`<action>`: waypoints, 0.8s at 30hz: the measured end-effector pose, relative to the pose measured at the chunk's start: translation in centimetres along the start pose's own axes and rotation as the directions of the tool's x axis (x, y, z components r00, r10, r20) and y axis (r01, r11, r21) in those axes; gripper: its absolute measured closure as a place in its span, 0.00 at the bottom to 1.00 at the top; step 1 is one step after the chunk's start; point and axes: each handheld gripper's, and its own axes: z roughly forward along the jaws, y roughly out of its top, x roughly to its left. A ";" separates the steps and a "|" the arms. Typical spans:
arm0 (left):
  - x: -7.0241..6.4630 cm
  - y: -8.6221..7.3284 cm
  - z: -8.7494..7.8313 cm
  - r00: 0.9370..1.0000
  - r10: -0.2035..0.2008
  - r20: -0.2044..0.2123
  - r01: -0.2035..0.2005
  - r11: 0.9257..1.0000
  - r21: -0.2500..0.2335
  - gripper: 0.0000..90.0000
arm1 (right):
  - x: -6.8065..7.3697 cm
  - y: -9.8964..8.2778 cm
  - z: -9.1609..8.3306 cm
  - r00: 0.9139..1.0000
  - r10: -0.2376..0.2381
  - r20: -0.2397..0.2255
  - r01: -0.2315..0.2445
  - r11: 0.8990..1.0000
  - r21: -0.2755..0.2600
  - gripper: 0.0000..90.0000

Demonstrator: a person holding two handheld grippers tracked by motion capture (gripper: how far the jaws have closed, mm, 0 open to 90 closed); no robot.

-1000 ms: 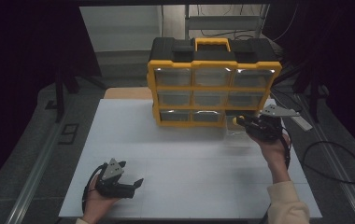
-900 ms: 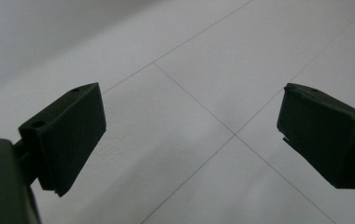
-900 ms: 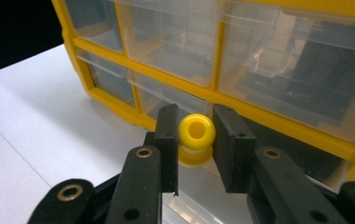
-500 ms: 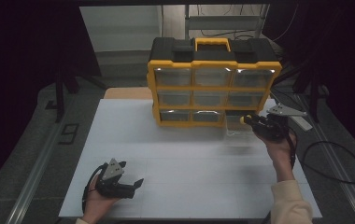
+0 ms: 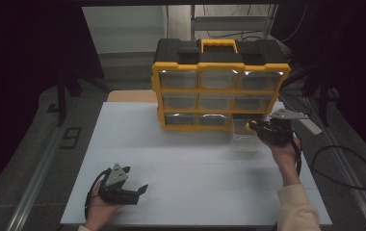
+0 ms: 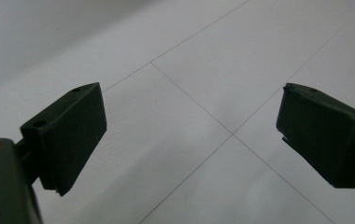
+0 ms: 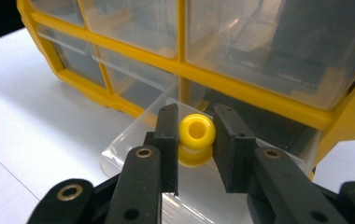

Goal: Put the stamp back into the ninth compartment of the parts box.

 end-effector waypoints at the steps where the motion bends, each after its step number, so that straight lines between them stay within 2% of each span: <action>1: 0.0 0.0 0.0 1.000 -0.001 0.000 0.001 1.000 0.000 0.10 | 0.0 -0.1 0.1 1.000 0.000 0.005 0.000 1.000 0.008 0.81; 13: 0.0 0.0 -0.1 1.000 -0.002 0.002 0.002 1.000 -0.002 0.10 | -0.2 -0.9 1.2 1.000 0.003 0.014 -0.004 0.998 0.056 0.81; 22: 0.1 0.0 -0.1 1.000 -0.001 0.001 0.001 1.000 0.000 0.10 | -0.1 -0.9 1.3 1.000 0.001 0.012 -0.002 0.999 0.055 0.80; 23: 0.1 0.0 -0.1 1.000 -0.001 0.001 0.001 1.000 0.000 0.10 | -0.1 -0.9 1.2 1.000 0.006 0.009 -0.006 0.999 0.050 0.78; 24: 0.1 0.0 -0.1 1.000 -0.001 0.000 0.001 1.000 0.000 0.10 | -0.1 -0.9 1.2 1.000 0.011 0.008 -0.011 0.999 0.040 0.71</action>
